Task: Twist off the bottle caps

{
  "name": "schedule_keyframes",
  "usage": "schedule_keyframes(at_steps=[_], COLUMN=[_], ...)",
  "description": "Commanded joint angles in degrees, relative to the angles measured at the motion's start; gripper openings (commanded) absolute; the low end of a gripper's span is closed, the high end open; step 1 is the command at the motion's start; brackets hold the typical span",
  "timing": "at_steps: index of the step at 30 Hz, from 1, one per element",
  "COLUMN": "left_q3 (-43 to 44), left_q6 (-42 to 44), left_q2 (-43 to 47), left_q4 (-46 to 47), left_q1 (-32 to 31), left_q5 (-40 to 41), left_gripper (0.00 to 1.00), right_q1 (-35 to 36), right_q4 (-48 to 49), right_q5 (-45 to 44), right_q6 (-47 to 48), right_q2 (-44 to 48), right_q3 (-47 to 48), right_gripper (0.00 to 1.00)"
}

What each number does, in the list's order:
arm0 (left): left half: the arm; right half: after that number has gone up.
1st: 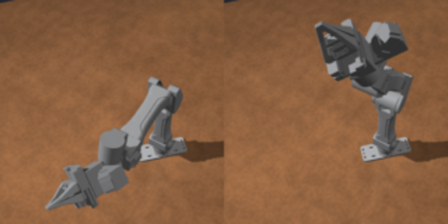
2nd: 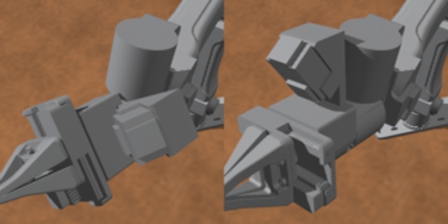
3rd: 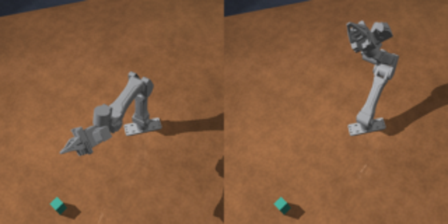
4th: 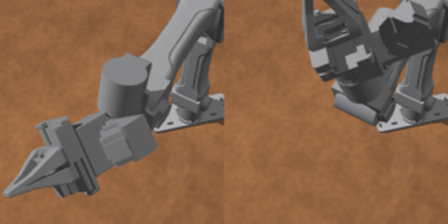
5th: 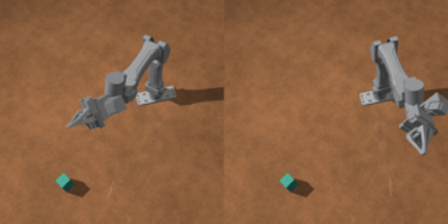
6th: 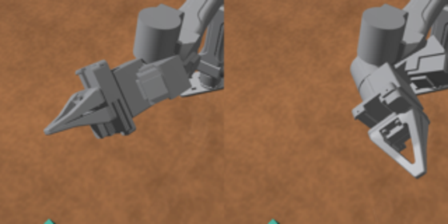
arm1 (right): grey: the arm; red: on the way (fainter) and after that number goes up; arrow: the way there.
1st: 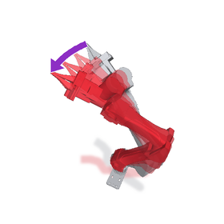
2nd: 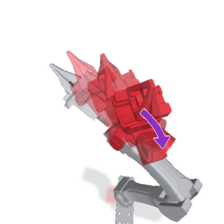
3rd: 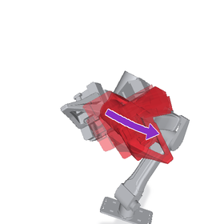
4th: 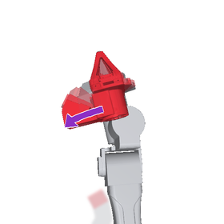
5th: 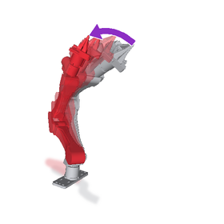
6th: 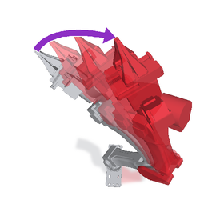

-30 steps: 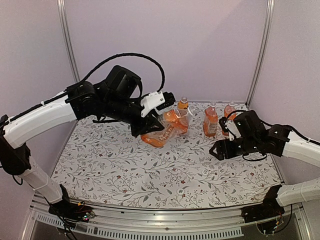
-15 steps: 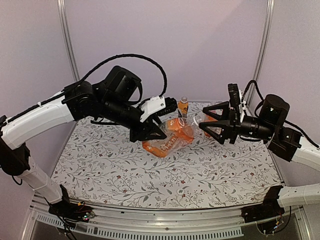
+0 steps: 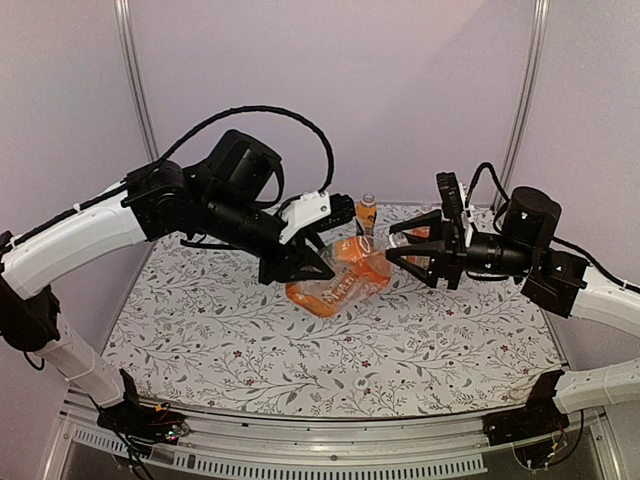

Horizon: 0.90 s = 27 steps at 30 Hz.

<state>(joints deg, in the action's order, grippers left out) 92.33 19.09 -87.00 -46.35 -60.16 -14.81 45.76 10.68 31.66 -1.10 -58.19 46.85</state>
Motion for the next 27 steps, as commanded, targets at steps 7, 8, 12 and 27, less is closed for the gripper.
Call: schedule_keyframes(at_steps=[7,8,12,27], left_q3=[1.1,1.1,0.4,-10.0], left_q6=[0.6,0.4,0.5,1.3], left_q2=[1.7,1.7,2.3,9.8], left_q4=[-0.6,-0.6,-0.2,9.4], left_q1=[-0.7,-0.7,-0.7,-0.6], left_q5=[-1.1,-1.1,0.2,20.1], left_gripper=[0.08,0.08,0.35,1.00], right_q1=[0.4,0.3,0.3,0.2], right_q4=[1.1,1.2,0.3,-46.6], right_q5=[4.3,4.5,1.1,-42.2], right_q6=[-1.9,-2.2,-4.6,-16.2], right_q2=[-3.7,-3.7,-3.0,-0.5], right_q3=[3.4,3.4,3.5,15.6], right_gripper=[0.12,0.08,0.00,0.00])
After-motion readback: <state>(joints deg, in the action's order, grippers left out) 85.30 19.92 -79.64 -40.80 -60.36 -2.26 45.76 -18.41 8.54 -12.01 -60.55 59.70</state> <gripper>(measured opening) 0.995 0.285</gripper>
